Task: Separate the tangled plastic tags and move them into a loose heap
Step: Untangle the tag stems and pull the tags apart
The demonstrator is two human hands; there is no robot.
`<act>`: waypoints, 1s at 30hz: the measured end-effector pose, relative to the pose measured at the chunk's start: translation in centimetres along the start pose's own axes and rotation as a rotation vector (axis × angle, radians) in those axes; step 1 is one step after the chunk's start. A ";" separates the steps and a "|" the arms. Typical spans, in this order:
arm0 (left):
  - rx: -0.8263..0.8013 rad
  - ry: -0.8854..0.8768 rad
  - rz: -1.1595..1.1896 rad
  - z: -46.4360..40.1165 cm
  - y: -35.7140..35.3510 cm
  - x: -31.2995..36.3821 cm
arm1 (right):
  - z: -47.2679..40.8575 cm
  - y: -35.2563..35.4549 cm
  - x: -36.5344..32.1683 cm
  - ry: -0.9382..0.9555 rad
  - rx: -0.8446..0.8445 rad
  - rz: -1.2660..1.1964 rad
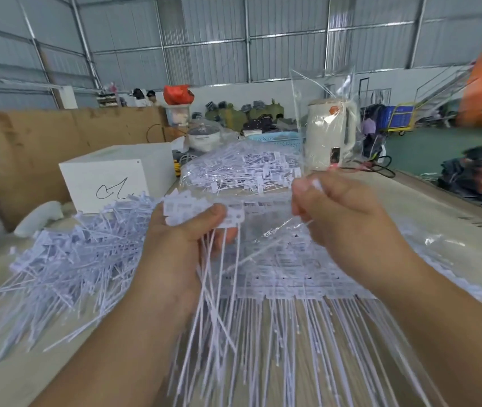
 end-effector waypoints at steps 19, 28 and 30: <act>-0.176 0.027 -0.160 1.1 -1.3 -1.7 | 0.9 -3.5 0.3 -0.075 -0.394 0.108; -0.123 0.051 -0.189 1.0 -1.1 -2.6 | 0.8 -3.8 1.1 -0.077 -0.323 0.075; -0.115 0.035 -0.207 1.1 -1.1 -2.7 | 0.8 -3.8 1.2 -0.067 -0.318 0.044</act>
Point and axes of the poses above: each hand's wrist, its own z-axis away from the middle knuckle, its own y-axis out of the back of the hand, x = y × z, the point moved 1 cm from there along -z, towards the middle knuckle, and after that the axes turned 11 degrees about z, right-handed, at the moved point
